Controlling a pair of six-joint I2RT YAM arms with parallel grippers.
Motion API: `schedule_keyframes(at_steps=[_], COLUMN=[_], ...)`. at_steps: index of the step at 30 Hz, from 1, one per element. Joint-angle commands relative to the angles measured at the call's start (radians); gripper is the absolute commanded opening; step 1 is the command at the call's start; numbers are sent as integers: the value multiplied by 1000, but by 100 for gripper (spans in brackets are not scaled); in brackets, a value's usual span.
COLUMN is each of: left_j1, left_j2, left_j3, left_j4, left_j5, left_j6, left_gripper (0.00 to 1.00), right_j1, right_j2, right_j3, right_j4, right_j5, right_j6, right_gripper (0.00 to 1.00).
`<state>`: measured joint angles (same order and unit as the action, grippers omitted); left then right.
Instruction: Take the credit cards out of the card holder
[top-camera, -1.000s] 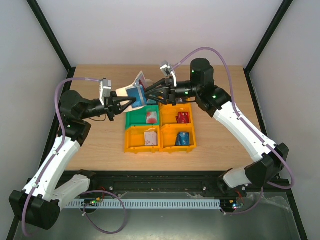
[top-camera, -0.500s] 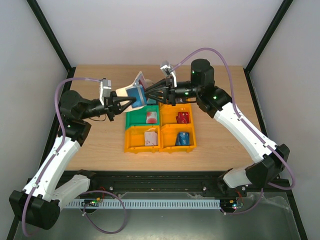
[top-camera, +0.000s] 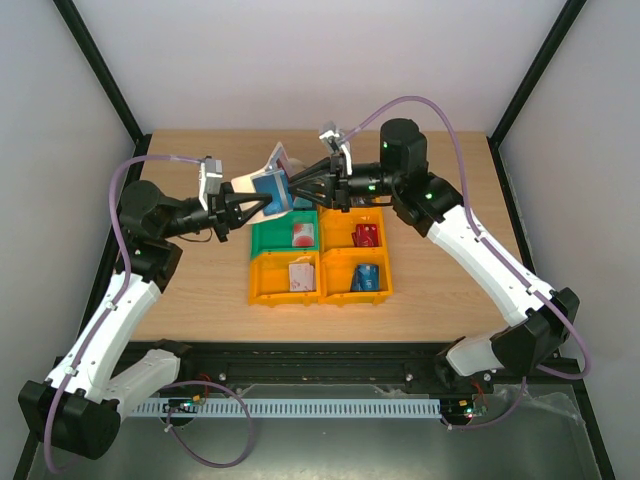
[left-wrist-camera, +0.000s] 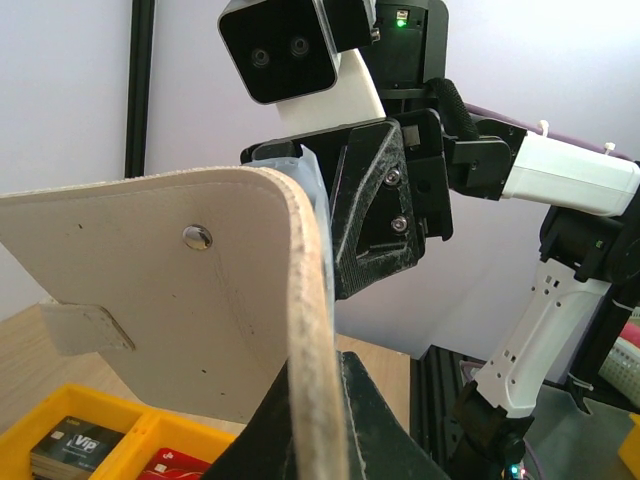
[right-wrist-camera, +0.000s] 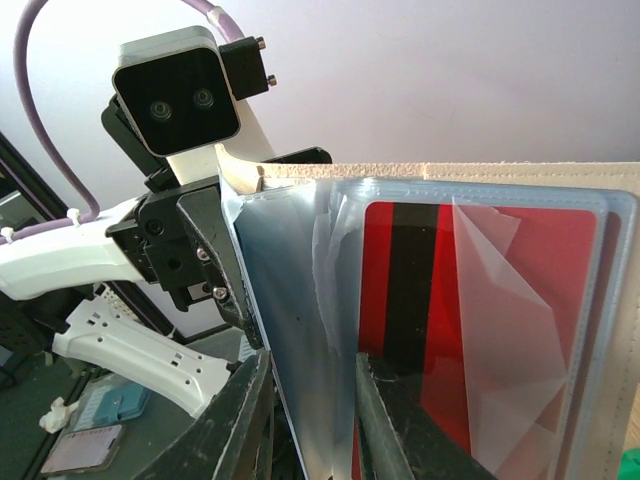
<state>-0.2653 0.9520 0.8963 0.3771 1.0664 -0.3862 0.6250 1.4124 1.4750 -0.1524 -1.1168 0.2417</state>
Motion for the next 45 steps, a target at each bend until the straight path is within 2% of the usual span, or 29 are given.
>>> schedule_keyframes(at_steps=[1, 7, 24, 25, 28, 33, 38, 45], left_j1=[-5, -12, -33, -34, -35, -34, -34, -34], left_j2=[1, 4, 21, 21, 20, 15, 6, 0], left_j3=[0, 1, 2, 2, 3, 3, -5, -11], left_j4=[61, 64, 106, 105, 102, 77, 66, 66], left_j5=[27, 42, 70, 70, 70, 59, 50, 50], left_j6=[6, 16, 21, 22, 23, 32, 28, 20], left_gripper=[2, 2, 2, 2, 2, 3, 16, 20], right_j1=[14, 19, 50, 50, 50, 36, 6, -25], right_j2=[-1, 3, 33, 35, 47, 34, -5, -31], right_j3=[21, 31, 57, 60, 77, 68, 24, 8], right_j4=[-3, -7, -2, -3, -11, 10, 70, 68], right_j5=[30, 48, 19, 14, -14, -44, -60, -58], right_j6=[-33, -44, -46, -42, -33, -16, 33, 38], right_gripper=[22, 19, 20, 18, 3, 2, 2, 2])
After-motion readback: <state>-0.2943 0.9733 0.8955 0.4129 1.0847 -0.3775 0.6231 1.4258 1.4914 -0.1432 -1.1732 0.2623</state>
